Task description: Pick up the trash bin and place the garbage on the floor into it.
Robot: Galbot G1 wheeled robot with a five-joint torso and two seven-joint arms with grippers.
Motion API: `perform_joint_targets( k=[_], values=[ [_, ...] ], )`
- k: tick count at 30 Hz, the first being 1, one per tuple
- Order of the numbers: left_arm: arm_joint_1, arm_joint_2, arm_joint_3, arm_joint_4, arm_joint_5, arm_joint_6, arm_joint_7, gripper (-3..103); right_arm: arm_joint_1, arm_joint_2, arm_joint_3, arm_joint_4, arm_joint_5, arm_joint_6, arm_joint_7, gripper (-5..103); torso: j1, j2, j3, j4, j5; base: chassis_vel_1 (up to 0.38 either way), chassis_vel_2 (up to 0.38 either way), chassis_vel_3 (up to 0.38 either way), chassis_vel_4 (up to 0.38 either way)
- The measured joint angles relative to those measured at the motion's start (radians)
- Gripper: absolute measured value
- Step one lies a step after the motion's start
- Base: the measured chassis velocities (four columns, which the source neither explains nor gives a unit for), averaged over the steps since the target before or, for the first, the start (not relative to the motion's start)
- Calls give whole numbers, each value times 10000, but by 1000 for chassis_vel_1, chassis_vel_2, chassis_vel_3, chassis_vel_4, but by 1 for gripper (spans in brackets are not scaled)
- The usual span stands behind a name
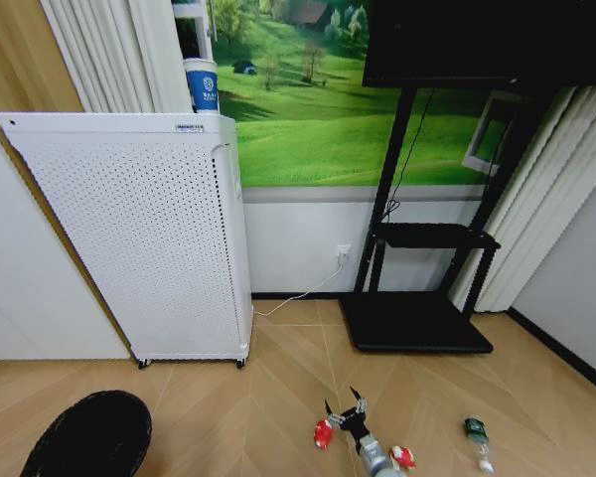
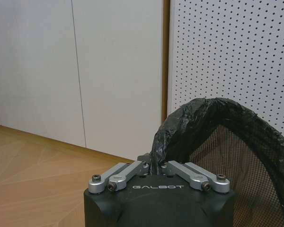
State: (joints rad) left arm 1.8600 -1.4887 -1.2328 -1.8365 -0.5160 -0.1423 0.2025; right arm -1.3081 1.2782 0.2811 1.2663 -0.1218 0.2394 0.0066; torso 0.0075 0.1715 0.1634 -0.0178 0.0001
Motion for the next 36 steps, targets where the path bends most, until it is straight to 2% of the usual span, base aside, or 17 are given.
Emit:
perform_joint_targets(
  k=[6, 8, 18, 26, 28, 36],
  values=[
    [90, 8, -45, -83, -45, -69, 53, 4, 793, -206, 44, -1177, -727, 272, -631, 100, 0, 1, 0, 6, 1, 0, 0, 0, 0],
    [103, -1, -58, -92, -43, -85, 67, 4, 1115, -450, -57, -1623, -824, 330, -1263, 100, 0, 0, 0, 3, -2, 0, 0, 0, 0],
    [55, -57, -30, -107, 85, -84, 67, 4, 849, -1195, -455, -1346, -695, 267, -2766, 100, 0, 0, 0, -1, 0, 0, 0, 0, 0],
    [21, -103, 46, -82, 197, -59, 65, 4, 678, -1368, -955, -960, -566, 270, -2914, 100, 0, 0, 0, 1, -1, 0, 0, 0, 0],
    [55, -105, 46, -74, 208, -57, 64, 4, 633, -1317, -1373, -825, -276, 258, -2980, 100, 0, 0, 0, 2, -1, 0, 0, 0, 0],
    [128, -139, -22, -103, 215, -56, 60, 4, 1182, -1008, -2016, -1111, -201, 217, -2965, 100, 0, 0, 0, 4, -1, 0, 0, 0, 0]
  ],
)
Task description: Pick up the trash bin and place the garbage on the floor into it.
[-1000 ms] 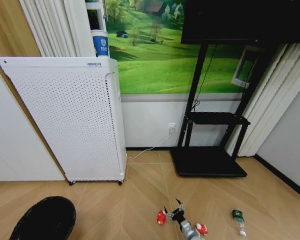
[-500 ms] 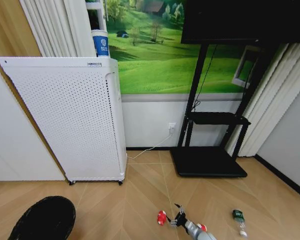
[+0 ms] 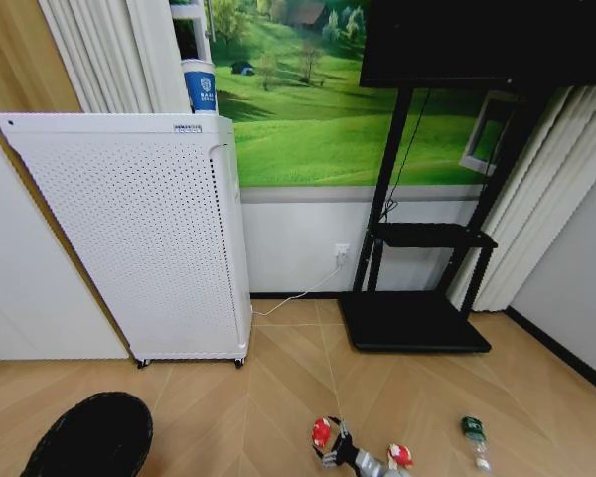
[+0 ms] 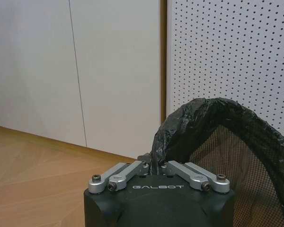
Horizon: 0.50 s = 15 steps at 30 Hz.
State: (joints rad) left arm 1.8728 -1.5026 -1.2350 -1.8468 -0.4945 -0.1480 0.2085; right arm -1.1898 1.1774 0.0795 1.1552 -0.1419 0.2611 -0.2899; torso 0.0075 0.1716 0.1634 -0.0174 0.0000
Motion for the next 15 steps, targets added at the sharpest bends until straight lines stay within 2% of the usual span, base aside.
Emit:
perform_joint_targets(
  k=[9, 15],
  values=[
    [-17, -65, -39, 47, -22, 0, -8, 4, 375, -186, -76, -763, -192, 129, -43, 100, 0, 0, 0, -4, 0, 0, 0, 0, 0],
    [-59, -106, 22, 72, 45, -1, -12, 4, 327, 54, 48, -1185, -351, 339, -1, 100, -1, 0, 0, -4, 1, 0, 0, 0, 0]
  ],
)
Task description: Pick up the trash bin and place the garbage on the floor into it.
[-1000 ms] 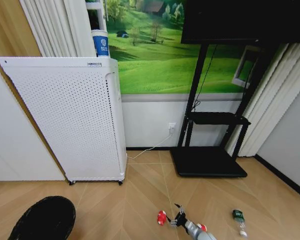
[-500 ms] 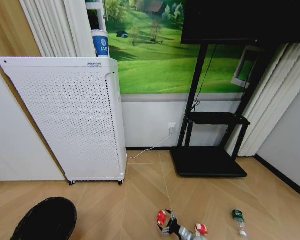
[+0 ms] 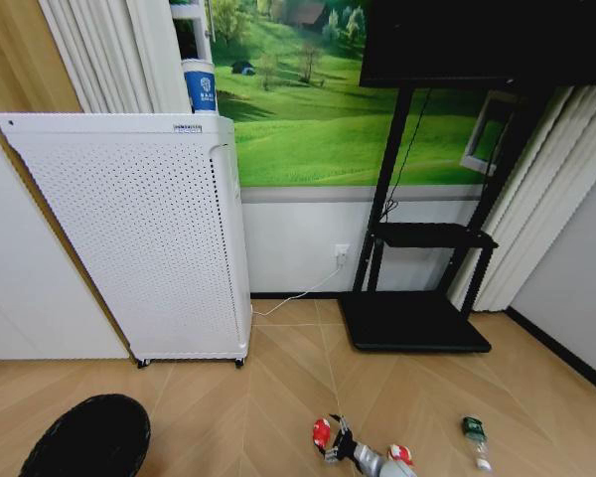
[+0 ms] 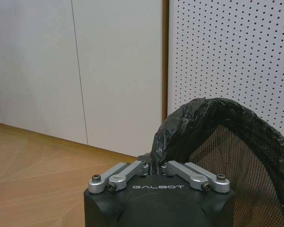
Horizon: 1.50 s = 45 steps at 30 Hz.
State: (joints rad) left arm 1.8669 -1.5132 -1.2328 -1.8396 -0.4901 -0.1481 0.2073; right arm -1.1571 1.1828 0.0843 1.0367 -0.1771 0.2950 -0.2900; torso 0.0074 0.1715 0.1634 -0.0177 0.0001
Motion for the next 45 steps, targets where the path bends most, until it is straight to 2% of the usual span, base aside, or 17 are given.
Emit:
perform_joint_targets(
  k=[17, 19, 20, 22, 23, 25, 26, 31, 32, 33, 36, 38, 41, 42, 43, 44, 45],
  values=[
    [-24, 0, 31, -5, 47, 31, -32, 4, 218, 379, -54, -552, -234, 151, 86, 100, 0, 0, 0, 1, -2, 0, 0, 0, 0],
    [-25, 0, 30, -4, 47, 33, -32, 4, 256, 379, -49, -599, -235, 159, 86, 102, 0, 0, 0, 1, -1, 0, 0, 0, 0],
    [-34, 0, 30, -5, 51, 38, -32, 4, 307, 387, -47, -669, -235, 186, 123, 93, 0, 0, 0, 1, -2, 0, 0, 0, 0],
    [-49, -10, 43, -38, 72, 50, -32, 4, 378, 433, -36, -793, -255, 229, 211, 83, 0, 0, 1, 2, -1, 0, 0, 0, 0],
    [-49, -10, 43, -38, 72, 50, -32, 4, 378, 433, -36, -793, -255, 229, 211, 83, 0, 0, 1, 2, -1, 0, 0, 0, 0],
    [-66, -15, 48, -75, 74, 65, -36, 4, 409, 447, -28, -885, -310, 265, 228, 72, 0, 0, 0, 1, -1, 0, 0, 0, 0],
    [-66, -15, 48, -75, 74, 65, -36, 4, 409, 447, -28, -885, -310, 265, 228, 72, 0, 0, 0, 1, -1, 0, 0, 0, 0],
    [-76, 3, 42, -73, 65, 81, -42, 4, 407, 476, -14, -954, -345, 294, 247, 50, 0, 0, 1, 1, -1, 0, 0, 0, 0],
    [-72, 5, 41, -70, 63, 83, -45, 4, 406, 476, -6, -956, -354, 297, 251, 50, 0, 0, 0, 1, -1, 0, 0, 0, 0],
    [-71, 5, 41, -69, 61, 84, -46, 4, 406, 473, 0, -956, -356, 297, 253, 44, 0, 0, 0, 1, -2, 0, 0, 0, 0],
    [-72, 7, 41, -67, 60, 84, -45, 4, 404, 464, 9, -954, -366, 298, 253, 39, 0, 0, 0, 1, -1, 0, 0, 0, 0],
    [-83, 10, 48, -68, 54, 96, -46, 4, 378, 430, 27, -933, -379, 299, 254, 28, 0, 0, 0, 2, -1, 0, 0, 0, 0],
    [-89, 11, 53, -69, 50, 99, -47, 4, 360, 421, 36, -928, -383, 302, 254, 23, 1, 0, 0, 2, -1, 0, 0, 0, 0],
    [-90, 11, 55, -69, 48, 100, -47, 4, 357, 419, 38, -927, -384, 303, 254, 18, 0, 0, 0, 1, -1, 0, 0, 0, 0],
    [-95, 12, 67, -71, 27, 113, -47, 4, 328, 406, 55, -926, -396, 315, 254, 7, 0, 0, 0, 0, -1, 0, 0, 0, 0],
    [-95, 12, 67, -71, 27, 113, -47, 4, 328, 406, 55, -926, -396, 315, 254, 7, 0, 0, 0, 0, -1, 0, 0, 0, 0],
    [-97, 12, 74, -74, 7, 130, -48, 4, 313, 400, 69, -927, -406, 325, 254, 3, 0, 0, 0, 0, -1, 0, 0, 0, 0]
  ],
)
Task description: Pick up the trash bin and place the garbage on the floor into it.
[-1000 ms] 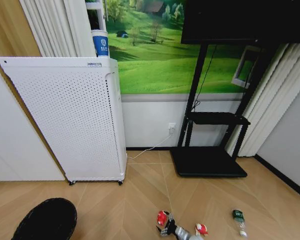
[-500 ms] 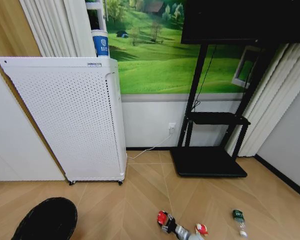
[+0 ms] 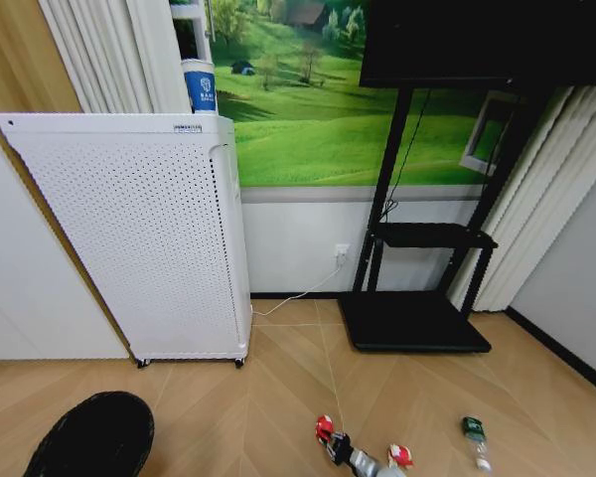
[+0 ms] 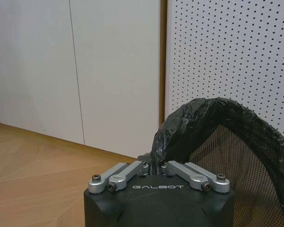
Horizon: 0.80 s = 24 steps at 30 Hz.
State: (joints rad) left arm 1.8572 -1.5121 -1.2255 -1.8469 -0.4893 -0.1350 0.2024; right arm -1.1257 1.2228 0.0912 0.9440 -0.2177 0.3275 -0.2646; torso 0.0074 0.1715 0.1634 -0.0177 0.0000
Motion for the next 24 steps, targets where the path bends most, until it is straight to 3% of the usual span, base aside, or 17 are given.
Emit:
perform_joint_targets(
  k=[2, 5, 7, 10, 11, 16, 20, 23, 24],
  values=[
    [-1, 0, 8, -2, -18, 17, -2, 4, -32, -22, 33, 14, 0, 14, 4, 0, 0, 0, 0, 0, 0, 0, 0, 0, 0],
    [-15, 21, 22, -17, -35, 29, -7, 4, -110, -168, 142, 144, 66, -3, 134, 16, 0, 0, 0, 0, 0, 0, 0, 0, 0],
    [-18, 24, 23, -26, -40, 36, -7, 4, -109, -174, 157, 144, 66, -3, 151, 16, 0, 0, 0, 0, 0, 0, 0, 0, 0],
    [-28, 30, 25, -38, -45, 47, -12, 4, -158, -239, 201, 217, 285, 8, 148, 32, 1, 0, 0, 1, 1, 0, 0, 0, 0],
    [-28, 30, 25, -38, -45, 47, -12, 4, -158, -239, 201, 217, 285, 8, 148, 32, 1, 0, 0, 1, 1, 0, 0, 0, 0],
    [-48, 28, 30, -46, -51, 51, -16, 4, -241, -360, 235, 392, 401, -153, 34, 54, 1, 0, -1, 0, 0, 0, 0, 0, 0],
    [-51, 28, 35, -60, -62, 57, -20, 4, -240, -361, 234, 392, 320, -258, 9, 65, 0, 0, 0, 0, 0, 0, 0, 0, 0],
    [-44, 28, 35, -58, -87, 61, -25, 4, -202, -285, 188, 354, 183, -398, 47, 81, 1, 0, 0, 0, 0, 0, 0, 0, 0],
    [-39, 28, 33, -56, -96, 61, -25, 4, -187, -265, 179, 335, 161, -404, 69, 81, 0, 0, 0, 0, 1, 0, 0, 0, 0]
  ],
)
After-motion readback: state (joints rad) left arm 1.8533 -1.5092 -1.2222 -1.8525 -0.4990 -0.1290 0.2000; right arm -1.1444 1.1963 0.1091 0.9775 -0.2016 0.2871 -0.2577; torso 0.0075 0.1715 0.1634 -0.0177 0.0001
